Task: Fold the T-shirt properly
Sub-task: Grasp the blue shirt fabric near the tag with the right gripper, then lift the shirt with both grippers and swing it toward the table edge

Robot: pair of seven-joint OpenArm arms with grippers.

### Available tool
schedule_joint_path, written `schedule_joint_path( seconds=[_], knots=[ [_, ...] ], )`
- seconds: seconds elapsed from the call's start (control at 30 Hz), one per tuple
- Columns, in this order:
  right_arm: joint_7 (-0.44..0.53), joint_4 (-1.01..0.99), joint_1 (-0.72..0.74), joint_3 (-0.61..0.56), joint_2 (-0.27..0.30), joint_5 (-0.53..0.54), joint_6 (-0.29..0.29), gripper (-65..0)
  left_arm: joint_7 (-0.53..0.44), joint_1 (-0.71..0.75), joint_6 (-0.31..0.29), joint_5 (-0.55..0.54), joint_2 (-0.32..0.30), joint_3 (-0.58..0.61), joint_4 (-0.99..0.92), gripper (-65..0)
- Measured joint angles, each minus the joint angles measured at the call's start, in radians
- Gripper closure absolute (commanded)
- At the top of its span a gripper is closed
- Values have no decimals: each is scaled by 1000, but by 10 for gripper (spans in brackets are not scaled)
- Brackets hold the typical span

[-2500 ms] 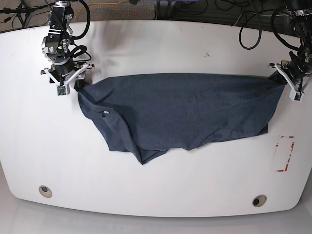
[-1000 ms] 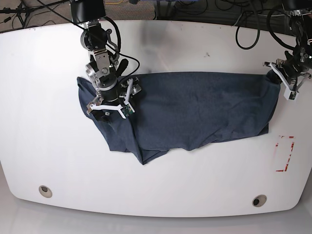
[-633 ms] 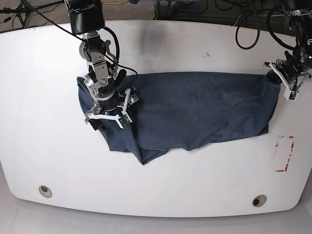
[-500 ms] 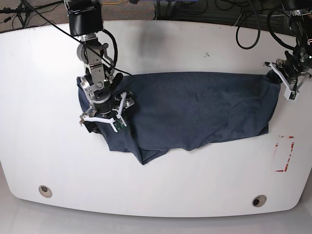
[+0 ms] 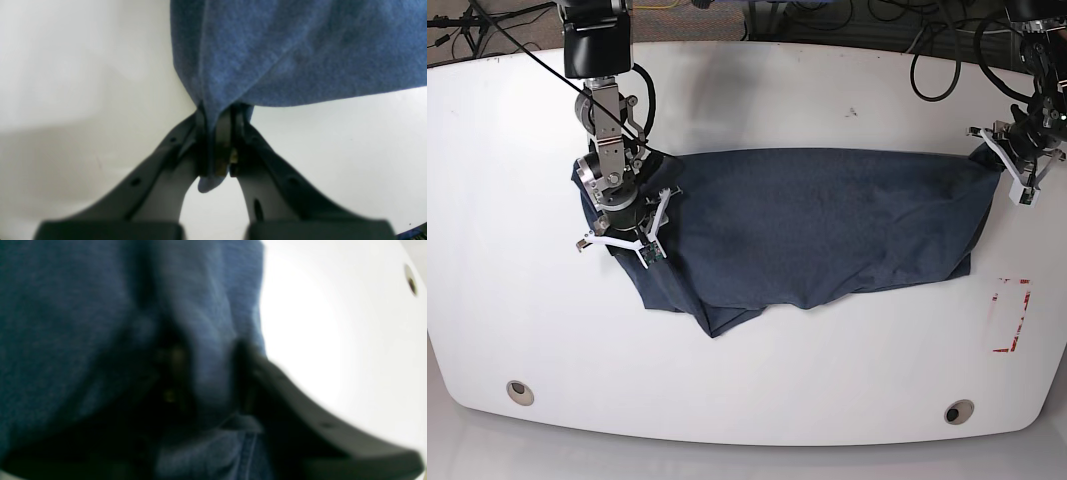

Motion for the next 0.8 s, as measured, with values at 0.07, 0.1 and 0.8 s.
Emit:
schedule_joint_path(
  seconds=[0.07, 0.1, 0.8],
  knots=[
    [-1, 13, -3, 7, -3, -3, 14, -24, 0, 0, 0, 0, 0, 0, 0, 0],
    [0, 19, -6, 7, -4, -3, 14, -2, 0, 0, 0, 1, 0, 0, 0, 0],
    [-75, 262, -81, 5, -8, 0, 22, 0, 5, -80, 0, -2, 1, 9, 1, 0]
  ],
)
